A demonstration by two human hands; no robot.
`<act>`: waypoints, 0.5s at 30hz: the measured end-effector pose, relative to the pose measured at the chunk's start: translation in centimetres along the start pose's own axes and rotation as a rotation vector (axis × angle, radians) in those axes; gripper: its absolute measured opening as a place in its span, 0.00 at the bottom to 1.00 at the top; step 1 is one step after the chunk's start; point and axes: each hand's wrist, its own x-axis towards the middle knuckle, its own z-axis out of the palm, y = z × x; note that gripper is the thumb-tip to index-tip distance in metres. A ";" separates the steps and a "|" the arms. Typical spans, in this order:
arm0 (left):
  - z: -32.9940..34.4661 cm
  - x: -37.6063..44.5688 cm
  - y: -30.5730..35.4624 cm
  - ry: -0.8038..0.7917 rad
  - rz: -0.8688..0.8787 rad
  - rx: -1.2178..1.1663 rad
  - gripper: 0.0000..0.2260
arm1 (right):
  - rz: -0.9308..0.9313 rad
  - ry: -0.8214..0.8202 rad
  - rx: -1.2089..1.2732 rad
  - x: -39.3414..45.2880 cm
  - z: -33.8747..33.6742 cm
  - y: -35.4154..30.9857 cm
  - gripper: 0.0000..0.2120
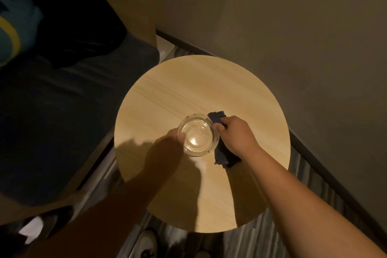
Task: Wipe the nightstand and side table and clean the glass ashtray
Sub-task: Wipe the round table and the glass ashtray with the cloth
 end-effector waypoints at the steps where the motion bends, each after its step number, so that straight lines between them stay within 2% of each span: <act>1: 0.2 -0.2 0.5 -0.048 -0.094 -0.091 0.10 | 0.013 0.005 0.018 -0.1 0.1 0.0 0.14; 3: 1.2 0.3 0.2 -0.042 -0.216 -0.158 0.14 | 0.030 0.006 0.044 -0.2 0.4 0.1 0.14; 4: 1.1 0.7 -0.1 -0.079 -0.196 -0.110 0.14 | 0.033 0.001 0.053 -0.2 0.4 0.1 0.14; 5: 0.8 0.8 -0.3 -0.052 -0.096 -0.098 0.12 | 0.035 -0.009 0.061 -0.1 0.3 0.3 0.14; 6: 0.0 0.7 -0.5 -0.071 0.031 -0.130 0.09 | 0.036 -0.028 0.062 0.1 0.1 0.3 0.14; 7: 0.0 1.2 -1.2 -0.119 0.080 -0.152 0.09 | 0.035 -0.054 0.053 0.3 -0.2 0.4 0.14; 10: -1.1 2.9 -1.3 -0.219 -0.046 -0.325 0.12 | 0.015 -0.148 0.030 1.3 -1.1 0.1 0.17; 12: -1.1 4.6 -1.4 -0.181 -0.170 -0.199 0.16 | 0.001 -0.189 0.042 1.8 -1.7 -0.1 0.17; 13: -0.9 5.3 -1.8 -0.259 -0.176 -0.146 0.17 | -0.005 -0.202 0.046 2.1 -1.9 -0.2 0.17; 15: -1.5 6.0 -1.4 -0.326 -0.030 -0.102 0.15 | -0.044 -0.232 -0.005 2.6 -2.3 -0.8 0.17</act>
